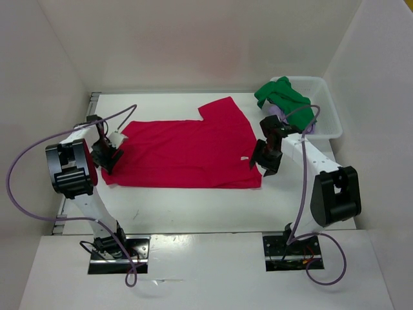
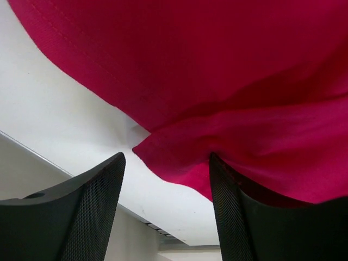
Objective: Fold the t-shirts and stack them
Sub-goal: Fold the flattened tshirt in 1/3 of the way
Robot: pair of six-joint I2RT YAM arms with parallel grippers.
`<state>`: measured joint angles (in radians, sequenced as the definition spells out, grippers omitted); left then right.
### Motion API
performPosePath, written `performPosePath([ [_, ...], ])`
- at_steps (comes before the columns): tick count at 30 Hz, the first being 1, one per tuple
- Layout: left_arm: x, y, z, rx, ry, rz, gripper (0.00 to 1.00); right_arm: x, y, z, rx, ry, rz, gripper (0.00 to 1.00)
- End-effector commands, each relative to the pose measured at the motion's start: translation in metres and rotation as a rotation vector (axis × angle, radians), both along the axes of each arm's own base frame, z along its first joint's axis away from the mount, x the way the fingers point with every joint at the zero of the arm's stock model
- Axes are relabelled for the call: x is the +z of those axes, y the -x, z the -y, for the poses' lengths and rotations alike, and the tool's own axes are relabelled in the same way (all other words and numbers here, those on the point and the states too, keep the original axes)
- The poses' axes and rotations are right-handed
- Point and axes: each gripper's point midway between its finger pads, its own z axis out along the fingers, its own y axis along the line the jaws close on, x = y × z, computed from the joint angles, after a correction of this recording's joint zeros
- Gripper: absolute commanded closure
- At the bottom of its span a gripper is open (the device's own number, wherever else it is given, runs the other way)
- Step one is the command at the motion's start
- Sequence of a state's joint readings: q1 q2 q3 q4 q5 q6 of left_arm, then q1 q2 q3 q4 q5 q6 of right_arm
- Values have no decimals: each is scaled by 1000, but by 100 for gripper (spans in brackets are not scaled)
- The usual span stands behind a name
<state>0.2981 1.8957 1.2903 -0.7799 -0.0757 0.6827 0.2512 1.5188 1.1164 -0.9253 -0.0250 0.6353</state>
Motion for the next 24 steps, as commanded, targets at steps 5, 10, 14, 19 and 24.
performPosePath([
  [5,51,-1,-18,117,-42,122,29,-27,6,-7,-32,-23,-37,36],
  [10,64,45,10,74,61,55,35,-22,-8,1,-97,-21,48,36],
  [14,42,69,34,51,170,-13,37,-27,-5,2,-97,-19,39,36],
  [19,21,77,54,25,240,-98,37,-31,-2,6,-93,2,42,36],
  [24,7,73,53,88,238,-113,37,-38,2,8,-108,-3,18,36],
])
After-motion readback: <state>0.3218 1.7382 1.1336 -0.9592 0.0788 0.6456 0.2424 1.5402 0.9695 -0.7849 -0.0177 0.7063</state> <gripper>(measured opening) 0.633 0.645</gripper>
